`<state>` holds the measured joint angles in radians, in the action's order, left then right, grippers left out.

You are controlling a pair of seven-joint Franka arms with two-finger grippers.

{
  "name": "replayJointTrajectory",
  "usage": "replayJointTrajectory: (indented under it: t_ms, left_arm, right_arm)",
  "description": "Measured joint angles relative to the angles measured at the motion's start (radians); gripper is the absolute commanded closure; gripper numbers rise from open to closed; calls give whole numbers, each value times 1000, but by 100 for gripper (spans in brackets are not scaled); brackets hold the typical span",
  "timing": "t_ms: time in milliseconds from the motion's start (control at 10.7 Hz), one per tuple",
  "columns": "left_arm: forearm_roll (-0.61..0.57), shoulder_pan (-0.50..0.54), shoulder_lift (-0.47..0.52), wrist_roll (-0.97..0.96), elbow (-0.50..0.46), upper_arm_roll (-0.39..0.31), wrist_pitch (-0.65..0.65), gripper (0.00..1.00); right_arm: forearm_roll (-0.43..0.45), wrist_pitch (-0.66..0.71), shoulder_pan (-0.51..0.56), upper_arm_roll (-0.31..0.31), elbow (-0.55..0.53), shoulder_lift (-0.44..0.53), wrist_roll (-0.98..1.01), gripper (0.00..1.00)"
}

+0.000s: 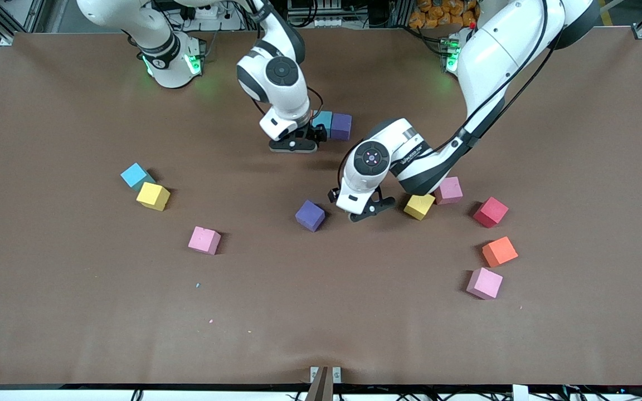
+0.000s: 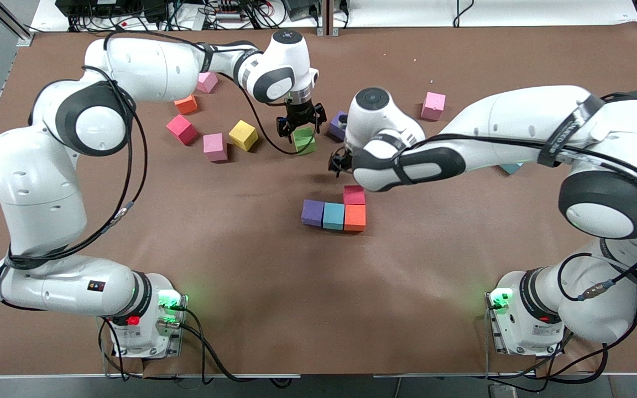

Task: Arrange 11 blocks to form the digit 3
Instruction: 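Carry green toward the row with the left gripper while the right gripper reaches pink, then set green against red with the left gripper while the right gripper grasps pink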

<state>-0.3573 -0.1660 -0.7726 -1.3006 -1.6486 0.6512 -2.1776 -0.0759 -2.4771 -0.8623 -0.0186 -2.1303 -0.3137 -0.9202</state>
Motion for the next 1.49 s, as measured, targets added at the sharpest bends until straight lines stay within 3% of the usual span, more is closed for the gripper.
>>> replayJointTrajectory:
  t_ms: [373, 653, 839, 932, 1305, 1492]
  left_arm:
    - [-26, 0, -22, 0, 2, -11, -14, 3]
    - [-26, 0, -35, 1, 3, -11, -18, 82]
    - [-26, -7, -36, 2, 5, -10, -18, 91]
    - [-26, -14, -35, 3, 8, -8, -19, 86]
    - [-31, -105, -35, 5, 16, -3, -21, 87]
    - [-36, -178, -35, 4, 48, -2, -24, 87]
  right_arm:
    - [1, 92, 158, 49, 68, 10, 174, 0]
    - [19, 200, 306, 54, 158, -1, 307, 0]
    - [66, 202, 370, 54, 212, -44, 334, 0]
    - [73, 202, 395, 54, 243, -74, 358, 0]
    - [77, 199, 537, 56, 325, -187, 528, 0]
    - [77, 199, 550, 53, 348, -222, 552, 0]
